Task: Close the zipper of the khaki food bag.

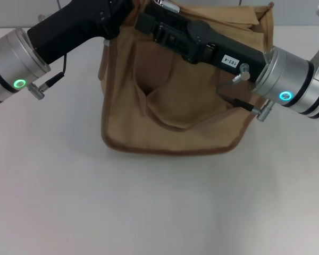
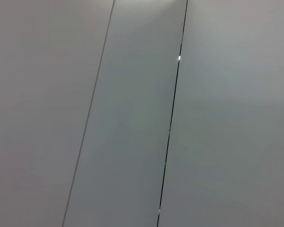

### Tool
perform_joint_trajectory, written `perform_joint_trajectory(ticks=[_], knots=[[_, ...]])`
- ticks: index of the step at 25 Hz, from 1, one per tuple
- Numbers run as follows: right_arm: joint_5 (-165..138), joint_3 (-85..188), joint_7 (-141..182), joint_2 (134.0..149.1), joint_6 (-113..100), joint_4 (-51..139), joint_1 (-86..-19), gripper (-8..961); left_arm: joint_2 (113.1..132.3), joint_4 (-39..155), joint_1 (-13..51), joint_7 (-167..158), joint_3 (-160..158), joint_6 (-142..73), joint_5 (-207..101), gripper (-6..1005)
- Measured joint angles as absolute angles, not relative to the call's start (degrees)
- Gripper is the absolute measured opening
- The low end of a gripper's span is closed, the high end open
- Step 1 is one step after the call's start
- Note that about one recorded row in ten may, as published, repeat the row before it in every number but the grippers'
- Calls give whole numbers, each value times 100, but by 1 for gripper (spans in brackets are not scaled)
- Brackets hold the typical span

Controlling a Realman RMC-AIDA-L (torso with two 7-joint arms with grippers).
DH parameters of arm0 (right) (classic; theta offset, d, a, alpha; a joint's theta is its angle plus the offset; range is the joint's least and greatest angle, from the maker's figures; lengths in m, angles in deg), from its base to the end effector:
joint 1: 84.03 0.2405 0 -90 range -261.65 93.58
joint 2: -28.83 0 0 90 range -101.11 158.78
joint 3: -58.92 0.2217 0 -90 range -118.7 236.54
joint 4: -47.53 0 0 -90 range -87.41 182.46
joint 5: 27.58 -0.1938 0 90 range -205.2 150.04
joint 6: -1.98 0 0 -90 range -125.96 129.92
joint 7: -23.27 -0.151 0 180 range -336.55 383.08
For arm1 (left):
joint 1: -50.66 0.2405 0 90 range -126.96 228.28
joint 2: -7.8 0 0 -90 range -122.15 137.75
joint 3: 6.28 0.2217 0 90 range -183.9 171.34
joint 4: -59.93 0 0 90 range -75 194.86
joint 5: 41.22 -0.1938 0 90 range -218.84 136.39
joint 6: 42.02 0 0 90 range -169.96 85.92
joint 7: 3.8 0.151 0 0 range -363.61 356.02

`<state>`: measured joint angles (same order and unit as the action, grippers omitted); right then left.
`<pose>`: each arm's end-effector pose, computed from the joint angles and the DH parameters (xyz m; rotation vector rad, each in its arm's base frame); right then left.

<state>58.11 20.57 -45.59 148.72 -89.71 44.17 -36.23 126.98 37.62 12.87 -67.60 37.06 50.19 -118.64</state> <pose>0.1157 0.3240 -0.0296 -2.5076 0.7398 1.5642 -0.1455 0.3367 0.0301 -2.3342 -0.3463 -1.4347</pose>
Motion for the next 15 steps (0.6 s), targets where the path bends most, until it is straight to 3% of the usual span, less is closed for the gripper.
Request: perform_joint_trajectory(ticks=[15], knots=[[5836, 2182, -4525, 14868, -10024, 4192, -4199, 534, 12698, 3761, 1328, -6760, 3708, 5105, -11706, 41]])
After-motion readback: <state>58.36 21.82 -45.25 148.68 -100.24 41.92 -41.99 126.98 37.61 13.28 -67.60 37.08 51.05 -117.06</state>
